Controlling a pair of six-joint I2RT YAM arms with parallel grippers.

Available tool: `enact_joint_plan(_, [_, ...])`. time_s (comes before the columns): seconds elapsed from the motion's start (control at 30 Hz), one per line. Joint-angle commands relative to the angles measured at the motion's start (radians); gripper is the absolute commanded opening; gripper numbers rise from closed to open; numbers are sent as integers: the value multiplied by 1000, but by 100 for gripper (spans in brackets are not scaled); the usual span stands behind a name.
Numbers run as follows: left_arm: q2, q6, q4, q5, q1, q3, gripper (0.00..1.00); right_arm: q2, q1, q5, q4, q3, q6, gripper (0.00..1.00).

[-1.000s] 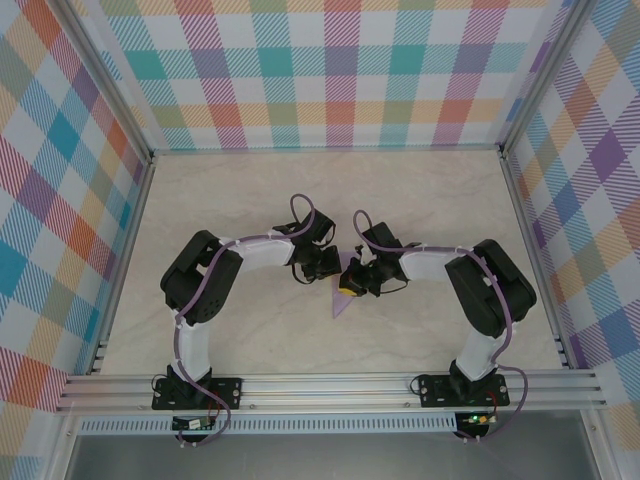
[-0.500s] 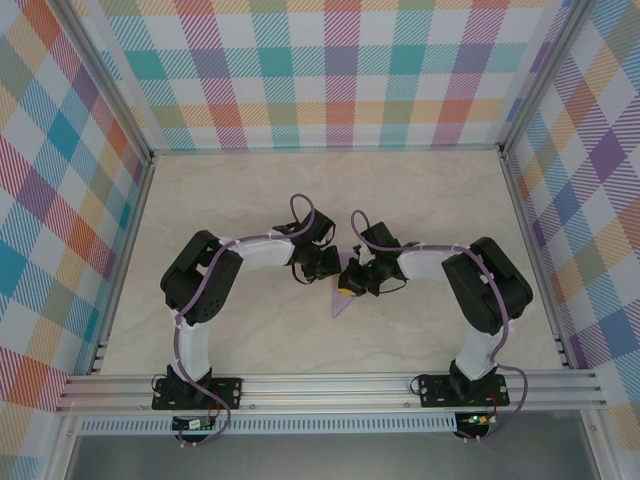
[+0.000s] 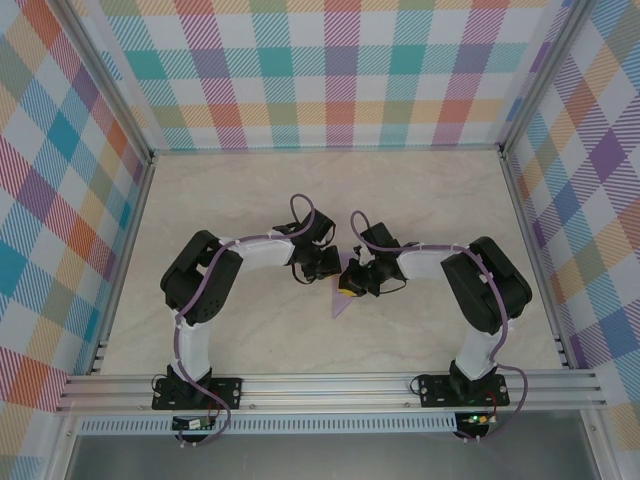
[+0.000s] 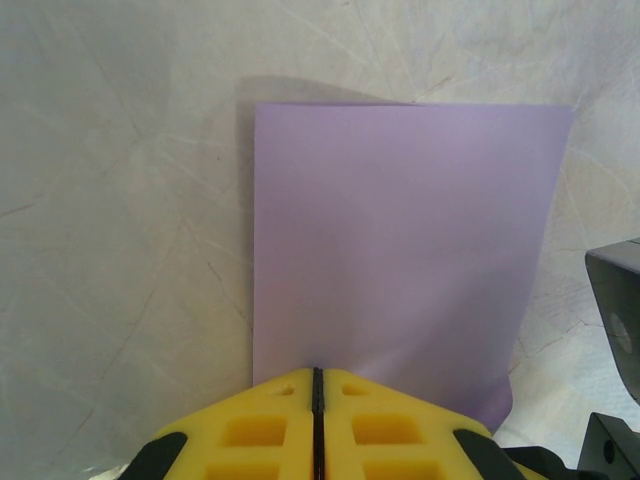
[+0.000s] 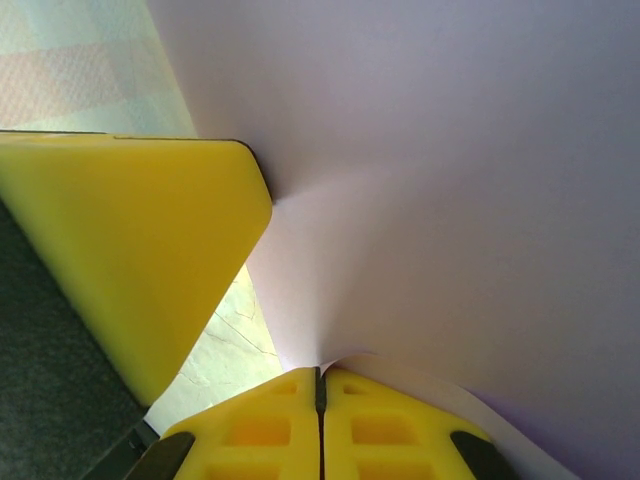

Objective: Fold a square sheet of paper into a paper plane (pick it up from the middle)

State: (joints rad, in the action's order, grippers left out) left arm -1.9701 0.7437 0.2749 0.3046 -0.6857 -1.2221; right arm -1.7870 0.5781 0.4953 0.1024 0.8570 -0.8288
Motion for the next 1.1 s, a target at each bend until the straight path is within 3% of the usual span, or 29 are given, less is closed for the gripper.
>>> enact_joint_plan(0.0, [-6, -11, 59, -12, 0, 7, 9, -7, 6, -3, 18, 16, 20, 7])
enact_joint_plan(0.27, [28, -9, 101, -34, 12, -17, 12, -27, 6, 3, 29, 15, 24, 14])
enact_joint_plan(0.47, [120, 8, 120, -59, 71, 0, 21, -36, 6, 2, 36, 10, 24, 24])
enact_joint_plan(0.77, [243, 36, 124, -94, 145, 108, 25, -40, 6, -1, 33, 10, 22, 36])
enact_joint_plan(1.07, [305, 83, -23, 65, 142, 226, 23, -30, 6, -11, 30, -6, 44, 32])
